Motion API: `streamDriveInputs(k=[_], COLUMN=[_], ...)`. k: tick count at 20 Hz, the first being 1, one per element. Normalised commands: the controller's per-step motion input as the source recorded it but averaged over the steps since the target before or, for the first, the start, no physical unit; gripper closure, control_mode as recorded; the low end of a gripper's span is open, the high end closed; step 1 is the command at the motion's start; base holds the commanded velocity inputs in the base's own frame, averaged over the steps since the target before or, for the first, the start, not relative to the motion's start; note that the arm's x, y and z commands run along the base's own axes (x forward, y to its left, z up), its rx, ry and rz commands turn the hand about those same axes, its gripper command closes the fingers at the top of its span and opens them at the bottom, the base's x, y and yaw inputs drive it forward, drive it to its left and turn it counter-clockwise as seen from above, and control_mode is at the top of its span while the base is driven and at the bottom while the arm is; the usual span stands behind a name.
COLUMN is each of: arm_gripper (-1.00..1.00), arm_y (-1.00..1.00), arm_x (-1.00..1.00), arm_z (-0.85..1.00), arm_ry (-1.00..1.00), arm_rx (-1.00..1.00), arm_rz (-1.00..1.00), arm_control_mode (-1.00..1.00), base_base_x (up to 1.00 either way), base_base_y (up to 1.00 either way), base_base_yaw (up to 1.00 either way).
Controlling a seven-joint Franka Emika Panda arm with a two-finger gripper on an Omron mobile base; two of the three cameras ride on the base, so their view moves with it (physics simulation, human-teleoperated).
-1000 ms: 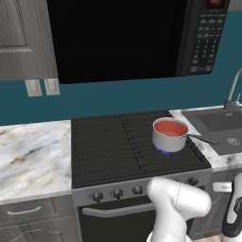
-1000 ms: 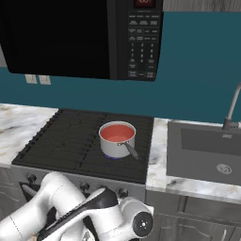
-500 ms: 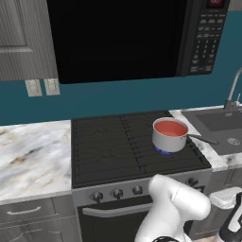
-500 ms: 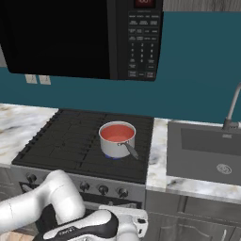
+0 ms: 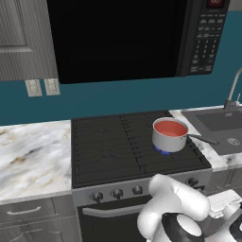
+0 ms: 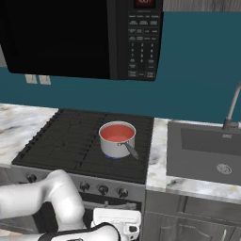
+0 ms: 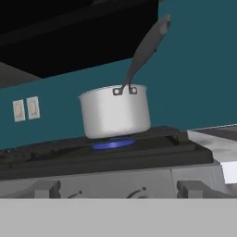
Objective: Wait until the marinara sauce is simmered to a deep red color and then turn off the stove.
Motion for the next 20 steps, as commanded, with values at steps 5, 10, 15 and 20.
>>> streamDriveInputs(k=[5,10,15,20], arm_gripper=[-1.00,-1.00,-1.00,-1.00], arm_y=[0.00,0.00,0.00,-0.07], arm_x=[0.04,0.12,0.20,0.22], arm_z=[0.00,0.00,-0.05,-0.14], arm_ry=[-0.02,0.00,0.01,0.06], arm_rx=[0.00,0.00,0.03,0.09], arm_rz=[0.00,0.00,0.00,0.00], arm_control_mode=[-1.00,-1.00,-1.00,-1.00], base_base_x=[0.00,0.00,0.00,0.00], base_base_y=[0.00,0.00,0.00,0.00], base_base_yaw=[0.00,0.00,0.00,0.00])
